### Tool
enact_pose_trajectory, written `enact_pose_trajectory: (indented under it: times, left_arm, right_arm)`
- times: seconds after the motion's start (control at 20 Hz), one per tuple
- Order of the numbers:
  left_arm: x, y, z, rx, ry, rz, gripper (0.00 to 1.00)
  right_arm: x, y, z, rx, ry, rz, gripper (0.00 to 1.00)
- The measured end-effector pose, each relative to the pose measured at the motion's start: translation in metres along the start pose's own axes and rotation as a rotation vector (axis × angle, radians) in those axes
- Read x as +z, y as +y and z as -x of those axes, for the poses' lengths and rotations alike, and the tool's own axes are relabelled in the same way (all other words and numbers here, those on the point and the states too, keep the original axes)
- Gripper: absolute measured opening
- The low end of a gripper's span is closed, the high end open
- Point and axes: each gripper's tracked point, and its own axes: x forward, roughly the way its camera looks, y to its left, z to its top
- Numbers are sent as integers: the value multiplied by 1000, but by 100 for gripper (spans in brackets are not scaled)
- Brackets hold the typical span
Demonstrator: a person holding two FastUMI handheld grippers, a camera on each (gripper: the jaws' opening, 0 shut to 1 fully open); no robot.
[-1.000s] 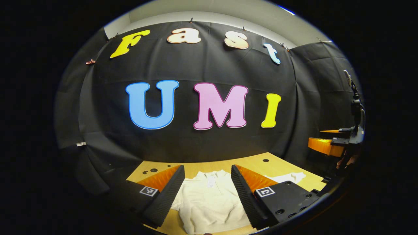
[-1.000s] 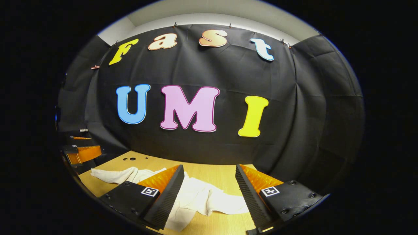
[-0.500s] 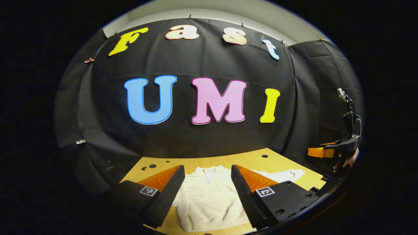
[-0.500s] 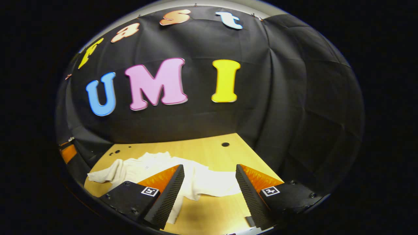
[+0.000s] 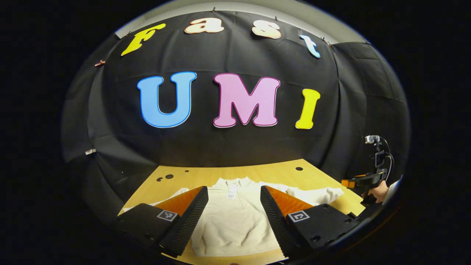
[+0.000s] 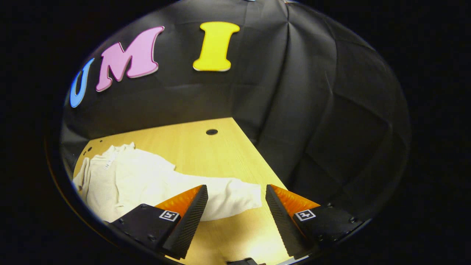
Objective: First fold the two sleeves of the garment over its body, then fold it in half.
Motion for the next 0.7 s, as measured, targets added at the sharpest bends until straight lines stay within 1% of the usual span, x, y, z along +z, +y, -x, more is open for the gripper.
enact_pose_trajectory:
  times: [0.15, 0.35, 0.55, 0.6, 0.65, 0.7]
  left_arm:
    - [1, -4, -6, 43, 17, 18, 93]
    - [-1, -11, -15, 97, 43, 17, 93]
    - [2, -23, -20, 122, 48, 0, 93]
    - [4, -26, -21, 125, 45, -5, 93]
    - [6, -29, -22, 127, 43, -12, 93]
    - [6, -30, -22, 128, 41, -21, 93]
  right_arm:
    - [-26, -16, -30, -13, 70, -16, 98]
    - [-50, -20, -55, 31, 151, -17, 98]
    - [-67, -16, -73, 68, 220, -5, 98]
    - [-79, -14, -76, 77, 271, -13, 97]
    - [-70, -14, -83, 72, 220, -19, 97]
    - [-77, -16, -80, 71, 255, -20, 100]
